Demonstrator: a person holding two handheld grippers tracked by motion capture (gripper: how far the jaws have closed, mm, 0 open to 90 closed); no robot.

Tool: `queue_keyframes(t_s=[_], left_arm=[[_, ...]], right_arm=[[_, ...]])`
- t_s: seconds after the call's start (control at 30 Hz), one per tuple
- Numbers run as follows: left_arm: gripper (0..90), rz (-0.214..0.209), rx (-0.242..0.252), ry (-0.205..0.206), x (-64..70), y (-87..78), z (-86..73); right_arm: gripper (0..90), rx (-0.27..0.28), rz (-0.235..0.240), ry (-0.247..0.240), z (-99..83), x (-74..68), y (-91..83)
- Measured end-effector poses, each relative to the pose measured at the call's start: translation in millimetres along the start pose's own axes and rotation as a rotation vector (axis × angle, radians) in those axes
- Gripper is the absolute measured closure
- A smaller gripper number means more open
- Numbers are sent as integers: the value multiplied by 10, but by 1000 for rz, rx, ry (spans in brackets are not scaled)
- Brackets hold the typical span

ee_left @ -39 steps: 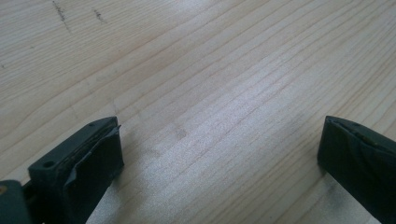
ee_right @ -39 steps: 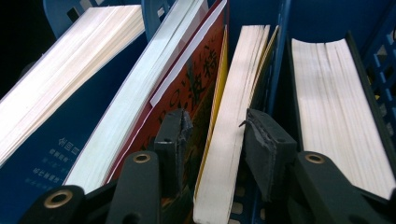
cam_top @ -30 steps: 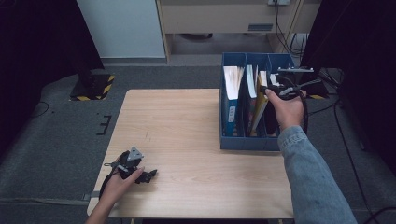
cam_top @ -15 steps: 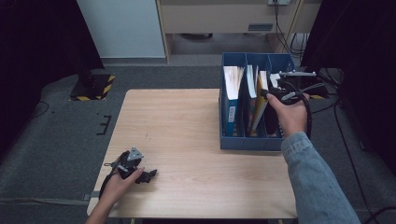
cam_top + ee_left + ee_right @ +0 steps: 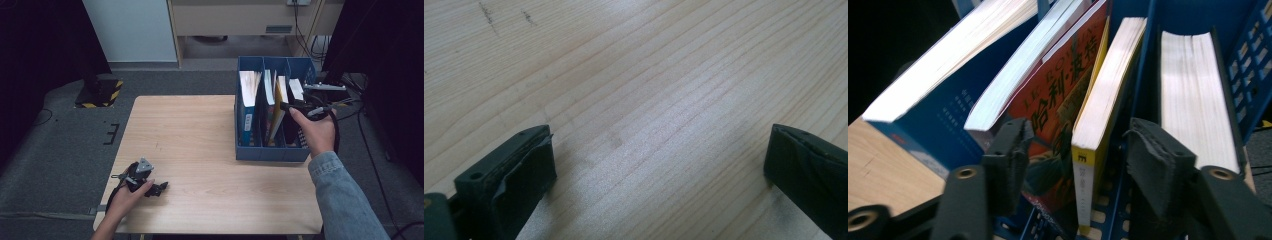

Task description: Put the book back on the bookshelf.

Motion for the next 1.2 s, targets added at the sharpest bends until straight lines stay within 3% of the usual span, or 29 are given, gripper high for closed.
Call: queue_keyframes(t_s=[0.2, 0.47, 0.63, 1.03, 1.2], left_arm=[[0, 0, -2, 0, 0, 0, 1], [0, 0, -2, 0, 0, 0, 2], [0, 5, 3, -3, 6, 6, 2], [0, 6, 10, -3, 9, 8, -4], [0, 8, 13, -3, 10, 11, -4]], right_arm=[[333, 27, 16, -13, -78, 18, -42], [269, 21, 37, -27, -171, 28, -95], [216, 16, 56, -56, -238, -1, -138], [105, 22, 78, -58, -500, -124, -192], [66, 36, 78, -97, -626, -176, -234]])
Point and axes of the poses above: each handheld gripper's, and its own axes: y roughly forward along the jaws, z roughly out of its top, x roughly to its right, the point moved 1 cm from there along y, roughly forward along the jaws, and after that the axes turned 14 degrees about -z, right-handed, at the moved point
